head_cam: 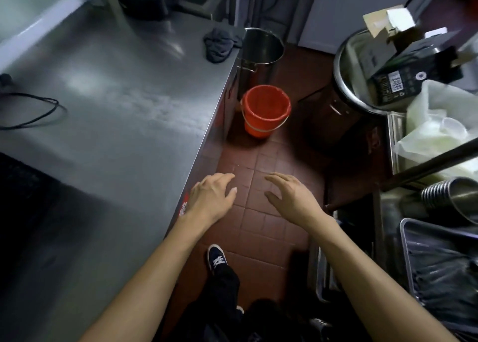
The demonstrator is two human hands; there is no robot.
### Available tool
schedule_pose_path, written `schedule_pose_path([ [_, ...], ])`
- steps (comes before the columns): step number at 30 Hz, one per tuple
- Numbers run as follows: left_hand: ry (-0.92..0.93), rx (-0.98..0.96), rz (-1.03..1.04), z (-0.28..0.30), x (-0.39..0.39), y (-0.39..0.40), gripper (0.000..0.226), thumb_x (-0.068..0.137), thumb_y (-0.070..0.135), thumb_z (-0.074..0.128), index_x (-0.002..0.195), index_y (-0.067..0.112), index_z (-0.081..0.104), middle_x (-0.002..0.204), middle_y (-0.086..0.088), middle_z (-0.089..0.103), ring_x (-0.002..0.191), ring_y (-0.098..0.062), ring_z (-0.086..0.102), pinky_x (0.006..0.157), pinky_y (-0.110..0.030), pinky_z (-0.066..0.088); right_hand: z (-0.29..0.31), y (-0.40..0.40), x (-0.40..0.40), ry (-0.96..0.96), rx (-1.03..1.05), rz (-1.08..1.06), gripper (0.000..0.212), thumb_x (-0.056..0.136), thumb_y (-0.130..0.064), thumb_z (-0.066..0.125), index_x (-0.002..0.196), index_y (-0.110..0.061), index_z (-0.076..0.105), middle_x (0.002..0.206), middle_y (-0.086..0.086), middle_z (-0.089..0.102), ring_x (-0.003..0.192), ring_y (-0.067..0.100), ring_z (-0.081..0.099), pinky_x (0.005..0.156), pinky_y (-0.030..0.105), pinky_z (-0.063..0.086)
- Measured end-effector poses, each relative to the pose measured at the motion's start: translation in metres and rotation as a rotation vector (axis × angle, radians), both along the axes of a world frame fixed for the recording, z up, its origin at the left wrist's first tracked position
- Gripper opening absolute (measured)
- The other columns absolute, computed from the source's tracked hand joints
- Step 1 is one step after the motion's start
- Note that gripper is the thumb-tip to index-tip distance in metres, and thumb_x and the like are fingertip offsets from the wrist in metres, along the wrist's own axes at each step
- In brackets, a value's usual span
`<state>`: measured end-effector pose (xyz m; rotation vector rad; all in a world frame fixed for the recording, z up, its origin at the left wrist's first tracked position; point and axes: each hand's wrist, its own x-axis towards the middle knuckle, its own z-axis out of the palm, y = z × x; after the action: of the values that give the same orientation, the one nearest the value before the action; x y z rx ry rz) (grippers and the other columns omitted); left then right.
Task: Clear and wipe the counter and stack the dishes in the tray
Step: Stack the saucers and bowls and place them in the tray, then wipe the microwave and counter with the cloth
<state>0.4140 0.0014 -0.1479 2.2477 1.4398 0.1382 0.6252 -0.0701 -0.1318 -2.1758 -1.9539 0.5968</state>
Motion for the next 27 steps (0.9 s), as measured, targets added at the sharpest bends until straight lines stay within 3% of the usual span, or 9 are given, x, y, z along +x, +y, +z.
schedule_pose_path([
  [5, -0.018, -0.063, -0.033, 0.002, 0.031, 0.048, 0.042, 0.096, 0.042, 0.052, 0.136, 0.030, 0.054, 0.135, 0.006, 0.058, 0.119, -0.023, 0.056, 0.096, -0.035, 0.046, 0.007, 0.029, 0.030, -0.039, -0.008, -0.054, 0.046, 0.095, -0.033, 0.061, 0.139, -0.020, 0.054, 0.144, 0.001, 0.053, 0.133, 0.026, 0.047, 0.103, 0.045, 0.046],
  [16, 0.101, 0.058, -0.191, 0.007, 0.114, 0.164, 0.045, 0.096, 0.044, 0.049, 0.137, 0.027, 0.053, 0.134, 0.002, 0.058, 0.118, -0.024, 0.056, 0.097, -0.039, 0.046, 0.005, 0.132, 0.102, -0.031, 0.000, -0.102, 0.049, 0.096, -0.036, 0.058, 0.142, -0.022, 0.050, 0.148, 0.001, 0.049, 0.135, 0.026, 0.044, 0.104, 0.045, 0.044],
  [27, 0.169, 0.010, -0.082, 0.015, 0.204, 0.269, 0.044, 0.097, 0.042, 0.049, 0.140, 0.029, 0.050, 0.138, 0.005, 0.055, 0.124, -0.021, 0.051, 0.100, -0.036, 0.042, -0.018, 0.257, 0.212, 0.091, 0.014, -0.056, 0.052, 0.093, -0.032, 0.060, 0.143, -0.020, 0.050, 0.148, 0.004, 0.049, 0.136, 0.026, 0.044, 0.106, 0.045, 0.043],
])
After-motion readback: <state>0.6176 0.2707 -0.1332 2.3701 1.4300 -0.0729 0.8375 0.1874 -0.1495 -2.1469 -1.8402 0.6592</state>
